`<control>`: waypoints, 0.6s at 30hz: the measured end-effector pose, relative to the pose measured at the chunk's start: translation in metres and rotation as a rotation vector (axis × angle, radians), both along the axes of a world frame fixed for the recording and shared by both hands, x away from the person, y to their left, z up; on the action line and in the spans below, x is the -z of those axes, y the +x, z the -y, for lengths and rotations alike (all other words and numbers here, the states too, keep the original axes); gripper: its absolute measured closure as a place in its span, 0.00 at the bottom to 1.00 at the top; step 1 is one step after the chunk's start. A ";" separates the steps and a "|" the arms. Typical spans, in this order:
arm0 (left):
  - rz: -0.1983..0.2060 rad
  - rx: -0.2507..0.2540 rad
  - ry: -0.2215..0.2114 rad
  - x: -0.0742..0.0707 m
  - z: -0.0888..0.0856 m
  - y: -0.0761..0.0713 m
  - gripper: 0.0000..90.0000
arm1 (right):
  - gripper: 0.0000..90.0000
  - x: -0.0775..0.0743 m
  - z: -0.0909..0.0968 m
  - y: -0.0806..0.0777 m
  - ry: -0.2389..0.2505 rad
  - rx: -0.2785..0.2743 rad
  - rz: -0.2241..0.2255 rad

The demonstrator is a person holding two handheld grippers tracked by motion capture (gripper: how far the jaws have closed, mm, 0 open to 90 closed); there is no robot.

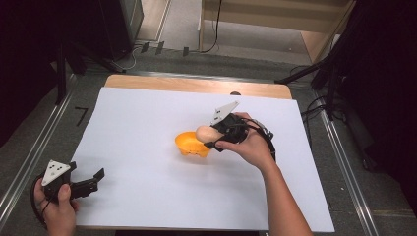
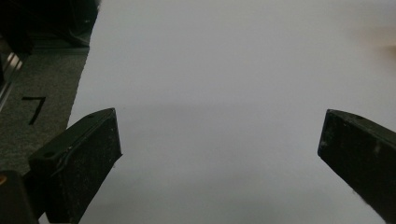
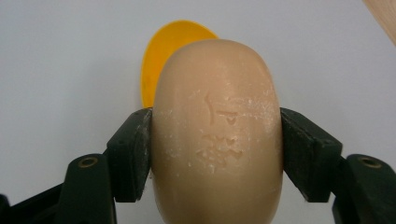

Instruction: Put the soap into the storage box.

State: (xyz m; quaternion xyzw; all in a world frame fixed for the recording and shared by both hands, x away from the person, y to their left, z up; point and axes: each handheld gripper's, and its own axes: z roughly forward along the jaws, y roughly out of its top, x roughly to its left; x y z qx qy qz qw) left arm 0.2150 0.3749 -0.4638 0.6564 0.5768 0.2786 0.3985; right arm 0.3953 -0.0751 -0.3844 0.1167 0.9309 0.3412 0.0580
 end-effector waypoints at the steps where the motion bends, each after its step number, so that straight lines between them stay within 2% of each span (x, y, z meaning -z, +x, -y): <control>1: 0.000 0.000 0.000 0.000 0.000 0.000 0.00 | 0.37 0.000 -0.003 0.001 -0.004 -0.019 0.008; 12: -0.003 0.002 0.001 0.000 0.000 0.000 0.00 | 0.37 0.001 -0.015 0.001 -0.020 -0.056 0.028; 18: -0.003 0.002 0.001 0.000 0.000 0.000 0.00 | 0.37 0.004 -0.022 0.003 -0.011 -0.080 0.020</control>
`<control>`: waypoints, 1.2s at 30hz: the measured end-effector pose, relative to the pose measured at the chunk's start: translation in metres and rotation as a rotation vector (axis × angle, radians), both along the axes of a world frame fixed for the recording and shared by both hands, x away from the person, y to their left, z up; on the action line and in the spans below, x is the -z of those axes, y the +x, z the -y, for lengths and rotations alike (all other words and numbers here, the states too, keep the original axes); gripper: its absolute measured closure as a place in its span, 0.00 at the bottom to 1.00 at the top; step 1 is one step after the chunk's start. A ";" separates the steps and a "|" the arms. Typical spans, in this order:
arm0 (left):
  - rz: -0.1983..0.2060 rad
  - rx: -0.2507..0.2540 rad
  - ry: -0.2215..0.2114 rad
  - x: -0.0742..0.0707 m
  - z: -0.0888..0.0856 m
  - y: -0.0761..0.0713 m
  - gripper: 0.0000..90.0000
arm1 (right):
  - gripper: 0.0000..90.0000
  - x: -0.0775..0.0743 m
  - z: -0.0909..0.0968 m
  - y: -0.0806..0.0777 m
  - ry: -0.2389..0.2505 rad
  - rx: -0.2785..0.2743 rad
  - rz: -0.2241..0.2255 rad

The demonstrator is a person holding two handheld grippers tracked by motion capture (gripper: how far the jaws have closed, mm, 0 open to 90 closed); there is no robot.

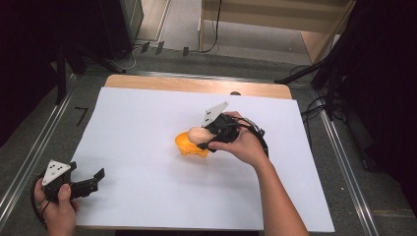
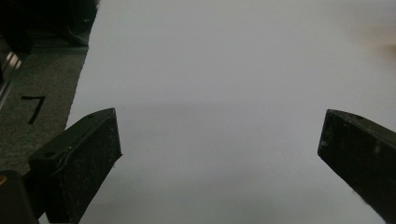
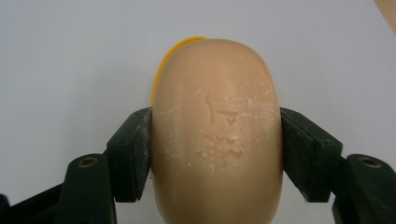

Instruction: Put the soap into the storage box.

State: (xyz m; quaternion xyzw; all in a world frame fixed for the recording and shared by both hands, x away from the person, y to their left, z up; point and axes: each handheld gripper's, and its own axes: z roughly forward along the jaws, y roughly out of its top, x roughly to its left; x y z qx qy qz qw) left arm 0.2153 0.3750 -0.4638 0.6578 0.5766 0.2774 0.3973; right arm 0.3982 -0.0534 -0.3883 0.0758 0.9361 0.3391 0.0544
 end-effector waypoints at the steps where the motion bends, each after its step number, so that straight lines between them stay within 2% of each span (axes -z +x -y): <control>1: 0.000 0.000 0.000 0.000 0.000 0.000 0.00 | 0.37 0.002 -0.002 0.001 -0.006 -0.008 0.002; 13: -0.001 0.003 0.004 0.000 0.000 0.000 0.00 | 0.37 0.002 -0.015 0.002 -0.008 -0.047 0.001; 16: -0.002 0.002 0.003 0.000 0.000 0.000 0.00 | 0.37 0.006 -0.018 0.005 -0.025 -0.055 -0.008; 26: -0.003 0.002 0.002 0.000 0.000 0.000 0.00 | 0.37 0.011 -0.023 0.009 -0.051 -0.009 -0.049; 36: -0.005 0.002 0.003 0.000 0.000 0.000 0.00 | 0.37 0.014 -0.027 0.008 -0.063 0.004 -0.088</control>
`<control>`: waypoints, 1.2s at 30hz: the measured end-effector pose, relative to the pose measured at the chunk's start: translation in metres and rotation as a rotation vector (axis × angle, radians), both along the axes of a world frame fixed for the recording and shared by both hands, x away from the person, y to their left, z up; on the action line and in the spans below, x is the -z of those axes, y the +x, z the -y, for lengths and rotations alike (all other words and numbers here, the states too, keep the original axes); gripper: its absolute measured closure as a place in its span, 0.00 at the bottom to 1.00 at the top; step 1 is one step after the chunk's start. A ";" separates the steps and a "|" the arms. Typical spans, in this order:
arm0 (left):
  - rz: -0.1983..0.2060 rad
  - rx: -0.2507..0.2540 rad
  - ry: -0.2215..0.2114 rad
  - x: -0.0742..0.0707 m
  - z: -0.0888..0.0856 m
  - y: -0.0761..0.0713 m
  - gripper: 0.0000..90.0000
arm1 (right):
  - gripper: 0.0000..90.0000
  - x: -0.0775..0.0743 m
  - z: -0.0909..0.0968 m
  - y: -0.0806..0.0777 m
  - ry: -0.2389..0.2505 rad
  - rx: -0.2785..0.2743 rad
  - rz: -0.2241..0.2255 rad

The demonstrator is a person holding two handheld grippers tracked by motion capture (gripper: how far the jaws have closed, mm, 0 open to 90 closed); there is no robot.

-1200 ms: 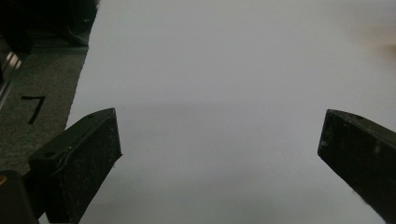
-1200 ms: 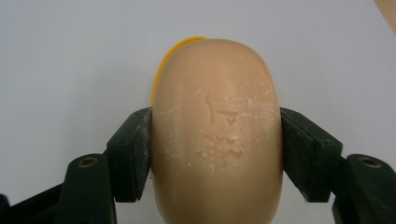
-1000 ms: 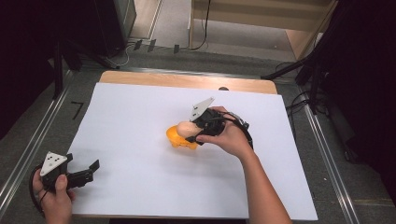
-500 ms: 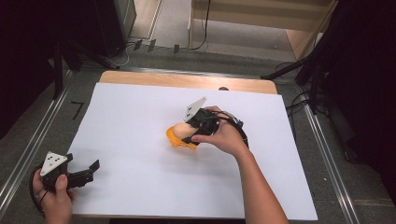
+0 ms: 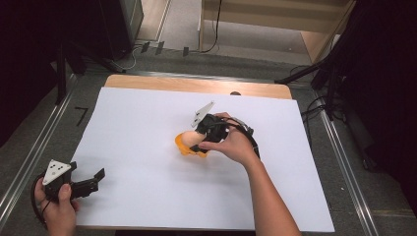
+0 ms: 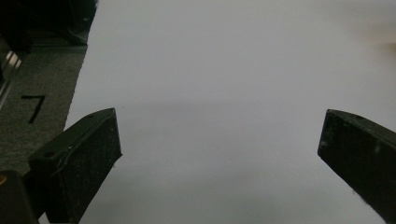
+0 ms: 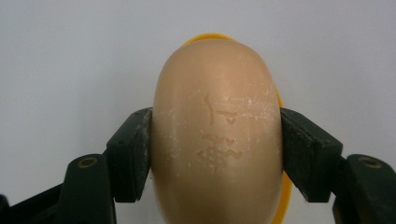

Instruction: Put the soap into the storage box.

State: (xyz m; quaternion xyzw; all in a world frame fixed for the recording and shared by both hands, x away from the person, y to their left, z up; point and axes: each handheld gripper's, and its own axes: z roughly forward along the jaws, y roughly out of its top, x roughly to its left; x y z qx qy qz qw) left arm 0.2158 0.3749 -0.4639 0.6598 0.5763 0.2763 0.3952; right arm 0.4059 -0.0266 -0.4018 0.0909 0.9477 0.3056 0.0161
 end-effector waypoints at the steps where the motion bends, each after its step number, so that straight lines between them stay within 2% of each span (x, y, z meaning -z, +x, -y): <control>1: 0.000 -0.001 0.000 0.000 0.000 0.000 0.00 | 0.37 0.001 0.000 0.000 0.000 -0.001 0.001; 10: -0.001 -0.003 -0.003 0.000 0.000 0.000 0.00 | 0.37 0.004 0.001 0.002 -0.008 0.008 -0.004; 14: -0.002 -0.003 -0.004 0.000 0.000 0.000 0.00 | 0.38 0.003 0.002 0.002 -0.009 0.024 -0.021; 15: -0.002 -0.003 -0.004 0.000 0.000 0.000 0.00 | 0.40 -0.002 0.005 0.003 0.044 0.023 -0.027; 16: -0.001 -0.002 -0.002 0.000 0.000 0.000 0.00 | 0.40 -0.002 0.005 0.003 0.044 0.023 -0.027; 17: -0.002 -0.001 -0.001 0.000 0.000 0.000 0.00 | 0.40 -0.005 0.008 0.004 0.072 0.029 -0.030; 18: -0.001 -0.001 -0.002 0.000 0.000 0.001 0.00 | 0.40 -0.007 0.009 0.004 0.079 0.040 -0.025; 27: -0.002 0.000 0.000 0.000 0.000 0.000 0.00 | 0.33 -0.010 0.023 -0.002 0.075 0.068 -0.020; 30: -0.001 -0.001 -0.001 0.000 0.000 0.001 0.00 | 0.29 -0.009 0.032 -0.005 0.080 0.099 -0.020; 36: -0.004 -0.002 0.005 0.000 0.001 0.001 0.00 | 0.14 -0.004 0.054 -0.013 0.085 0.182 -0.004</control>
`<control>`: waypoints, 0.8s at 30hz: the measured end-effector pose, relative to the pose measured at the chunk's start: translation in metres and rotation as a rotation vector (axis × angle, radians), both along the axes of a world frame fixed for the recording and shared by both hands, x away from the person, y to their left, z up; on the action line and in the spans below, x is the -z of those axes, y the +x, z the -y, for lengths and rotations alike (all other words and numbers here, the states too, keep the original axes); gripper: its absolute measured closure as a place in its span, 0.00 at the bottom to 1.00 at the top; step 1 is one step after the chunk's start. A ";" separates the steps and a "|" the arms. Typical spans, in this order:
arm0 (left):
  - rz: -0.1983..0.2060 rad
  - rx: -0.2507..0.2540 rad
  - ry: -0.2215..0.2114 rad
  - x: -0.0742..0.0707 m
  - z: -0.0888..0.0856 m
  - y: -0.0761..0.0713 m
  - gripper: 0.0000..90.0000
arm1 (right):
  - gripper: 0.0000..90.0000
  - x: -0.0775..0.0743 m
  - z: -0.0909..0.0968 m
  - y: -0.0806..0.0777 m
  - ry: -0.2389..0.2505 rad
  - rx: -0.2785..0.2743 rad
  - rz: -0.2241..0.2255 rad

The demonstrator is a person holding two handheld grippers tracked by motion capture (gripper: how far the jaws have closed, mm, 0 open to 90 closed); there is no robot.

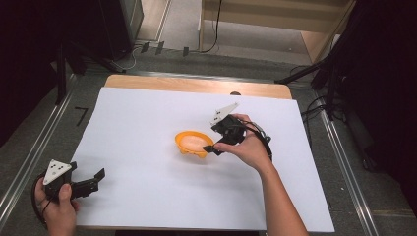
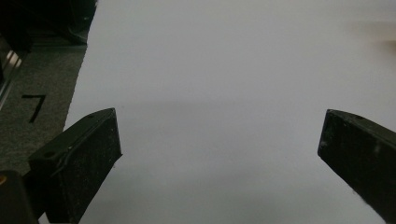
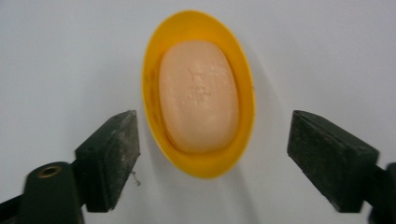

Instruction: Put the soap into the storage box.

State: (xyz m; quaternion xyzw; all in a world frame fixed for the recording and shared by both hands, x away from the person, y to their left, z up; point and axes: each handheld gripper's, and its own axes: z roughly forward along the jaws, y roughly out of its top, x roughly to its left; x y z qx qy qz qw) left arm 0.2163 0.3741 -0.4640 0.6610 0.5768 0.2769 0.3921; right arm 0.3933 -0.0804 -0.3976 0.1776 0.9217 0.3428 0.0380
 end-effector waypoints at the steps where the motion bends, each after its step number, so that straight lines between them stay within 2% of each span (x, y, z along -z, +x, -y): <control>1: 0.000 0.000 0.000 0.000 0.000 0.000 0.00 | 0.14 0.001 0.004 -0.001 0.000 0.011 0.008; 5: -0.001 0.000 0.001 0.000 0.000 0.000 0.00 | 0.06 0.004 0.019 -0.009 0.003 0.089 0.040; 9: 0.000 0.000 0.000 0.000 0.000 0.000 0.00 | 0.01 0.005 0.037 -0.015 0.056 0.171 0.038; 11: 0.000 0.000 0.000 0.000 0.000 0.000 0.00 | 0.00 0.007 0.045 -0.019 0.064 0.204 0.044; 20: 0.000 0.001 0.001 0.000 0.000 0.000 0.00 | 0.00 0.017 0.076 -0.035 0.060 0.289 0.041; 24: 0.002 0.001 0.001 0.000 0.000 0.000 0.00 | 0.00 0.025 0.091 -0.042 0.054 0.316 0.026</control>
